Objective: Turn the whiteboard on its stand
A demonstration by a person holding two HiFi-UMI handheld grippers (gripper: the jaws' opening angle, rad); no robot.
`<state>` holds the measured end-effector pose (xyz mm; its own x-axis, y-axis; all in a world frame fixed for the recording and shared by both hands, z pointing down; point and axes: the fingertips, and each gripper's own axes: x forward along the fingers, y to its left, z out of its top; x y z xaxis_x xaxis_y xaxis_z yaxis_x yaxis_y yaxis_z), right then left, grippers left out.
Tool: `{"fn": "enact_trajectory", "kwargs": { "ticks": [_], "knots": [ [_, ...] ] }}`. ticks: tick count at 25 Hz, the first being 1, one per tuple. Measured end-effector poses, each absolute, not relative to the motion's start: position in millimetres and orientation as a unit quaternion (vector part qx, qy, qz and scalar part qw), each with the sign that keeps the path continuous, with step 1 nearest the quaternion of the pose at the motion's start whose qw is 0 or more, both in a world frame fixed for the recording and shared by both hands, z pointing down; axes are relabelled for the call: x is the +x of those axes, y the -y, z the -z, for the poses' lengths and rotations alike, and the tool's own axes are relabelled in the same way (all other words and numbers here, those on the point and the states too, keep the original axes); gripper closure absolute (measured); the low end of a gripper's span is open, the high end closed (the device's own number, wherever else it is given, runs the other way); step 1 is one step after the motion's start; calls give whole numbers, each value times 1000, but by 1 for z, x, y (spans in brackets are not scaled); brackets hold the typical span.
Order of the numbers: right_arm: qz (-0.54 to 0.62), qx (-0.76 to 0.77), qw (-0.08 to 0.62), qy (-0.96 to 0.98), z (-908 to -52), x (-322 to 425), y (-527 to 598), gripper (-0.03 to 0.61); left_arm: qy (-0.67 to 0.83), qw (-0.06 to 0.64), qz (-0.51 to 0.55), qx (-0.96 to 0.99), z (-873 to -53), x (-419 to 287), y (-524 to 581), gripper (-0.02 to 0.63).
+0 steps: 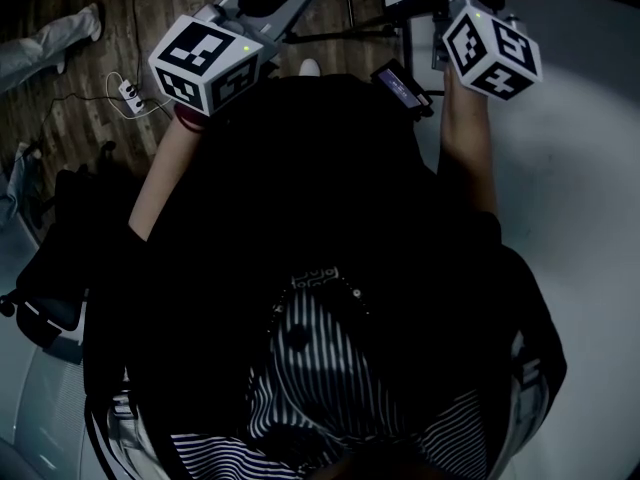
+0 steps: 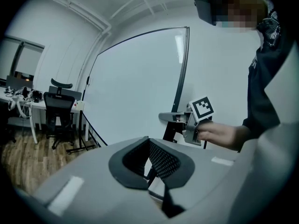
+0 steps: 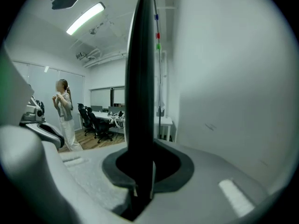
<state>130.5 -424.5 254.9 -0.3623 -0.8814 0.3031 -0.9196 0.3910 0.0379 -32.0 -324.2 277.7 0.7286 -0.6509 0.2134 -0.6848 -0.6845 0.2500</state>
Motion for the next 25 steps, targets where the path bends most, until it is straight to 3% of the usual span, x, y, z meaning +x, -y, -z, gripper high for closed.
{"fn": "enact_trajectory", "kwargs": {
  "ticks": [5,12,19,25],
  "knots": [
    [-75,539,119,830,-253,98,420,526,362,160,-55,917,-277,-34,328,626],
    [-61,484,132,863,-251,29,416,462,360,158,-49,918,-268,-35,338,626],
    [-64,459,140,875,-270,29,414,439,375,151,-44,914,-278,-42,339,626],
    [-35,447,83,890,-234,35,388,437,366,143,-45,918,-265,-40,330,626]
  ]
}}
